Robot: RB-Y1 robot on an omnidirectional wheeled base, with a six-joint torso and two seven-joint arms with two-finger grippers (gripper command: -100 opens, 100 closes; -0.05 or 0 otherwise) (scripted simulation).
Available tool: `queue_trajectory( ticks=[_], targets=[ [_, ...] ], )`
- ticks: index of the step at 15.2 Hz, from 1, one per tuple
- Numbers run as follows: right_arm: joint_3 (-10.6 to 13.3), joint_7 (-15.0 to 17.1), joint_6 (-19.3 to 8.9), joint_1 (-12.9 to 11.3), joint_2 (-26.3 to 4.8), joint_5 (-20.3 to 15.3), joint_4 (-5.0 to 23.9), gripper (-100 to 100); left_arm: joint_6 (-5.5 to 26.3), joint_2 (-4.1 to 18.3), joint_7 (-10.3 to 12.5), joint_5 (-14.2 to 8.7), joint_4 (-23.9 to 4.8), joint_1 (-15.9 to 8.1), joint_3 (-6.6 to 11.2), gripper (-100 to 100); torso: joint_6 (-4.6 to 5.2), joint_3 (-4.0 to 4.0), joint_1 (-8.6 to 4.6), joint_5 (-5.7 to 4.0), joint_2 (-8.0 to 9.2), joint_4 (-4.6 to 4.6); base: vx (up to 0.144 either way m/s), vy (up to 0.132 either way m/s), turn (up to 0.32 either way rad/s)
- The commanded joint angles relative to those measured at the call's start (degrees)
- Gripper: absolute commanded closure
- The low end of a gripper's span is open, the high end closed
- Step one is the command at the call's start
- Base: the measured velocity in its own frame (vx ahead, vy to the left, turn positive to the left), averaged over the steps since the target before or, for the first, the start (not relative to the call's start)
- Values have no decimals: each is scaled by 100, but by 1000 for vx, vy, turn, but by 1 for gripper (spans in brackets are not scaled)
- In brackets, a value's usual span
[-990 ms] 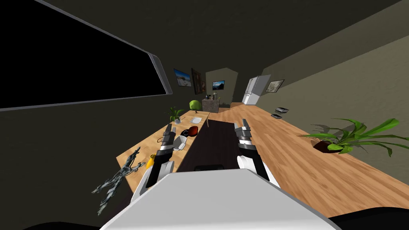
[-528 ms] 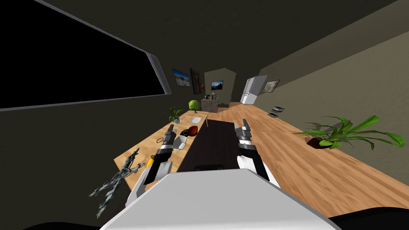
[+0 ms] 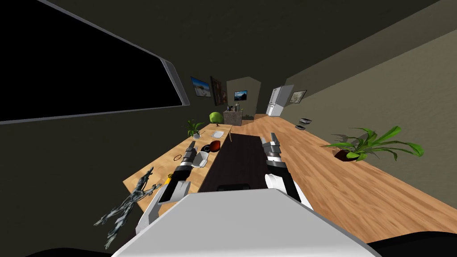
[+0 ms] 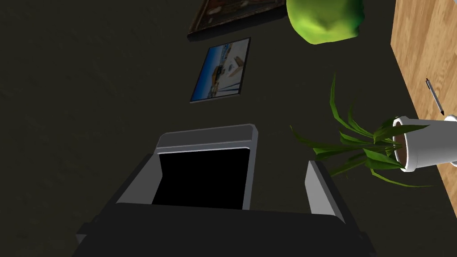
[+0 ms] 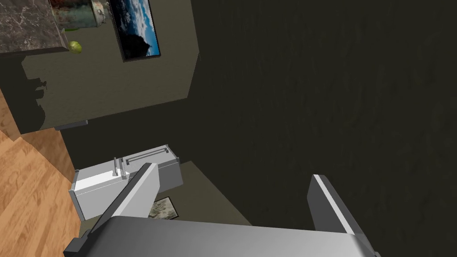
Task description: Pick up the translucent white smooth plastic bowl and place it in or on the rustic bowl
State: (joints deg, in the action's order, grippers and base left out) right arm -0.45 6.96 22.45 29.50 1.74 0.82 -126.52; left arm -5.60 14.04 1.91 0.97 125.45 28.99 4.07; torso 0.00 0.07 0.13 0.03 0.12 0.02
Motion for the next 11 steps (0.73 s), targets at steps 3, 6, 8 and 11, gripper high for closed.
queue_trajectory(
  ticks=[3, 6, 8, 11],
  targets=[
    [0, 0, 0, 0, 0, 0, 0, 0, 394, 141, 29, -118, -37, -11, 19, -100, 0, 0, 1, 0, 0, 0, -26, 25, -53],
    [0, 0, 0, 0, 0, 0, 0, 0, 800, 335, 68, -294, -91, -15, 41, -100, 0, -1, -1, 0, -2, 0, -25, 23, -65],
    [0, 0, 0, 0, 0, 0, 0, 0, 926, 335, 68, -294, -91, -15, 41, -100, 0, -1, 1, 0, -2, 0, -22, 21, -48],
    [0, 0, 0, 0, 0, 0, 0, 0, 1203, 429, 88, -387, -120, -17, 52, -100, 0, -2, -2, -1, -4, -1, -18, 17, -48]
  ],
)
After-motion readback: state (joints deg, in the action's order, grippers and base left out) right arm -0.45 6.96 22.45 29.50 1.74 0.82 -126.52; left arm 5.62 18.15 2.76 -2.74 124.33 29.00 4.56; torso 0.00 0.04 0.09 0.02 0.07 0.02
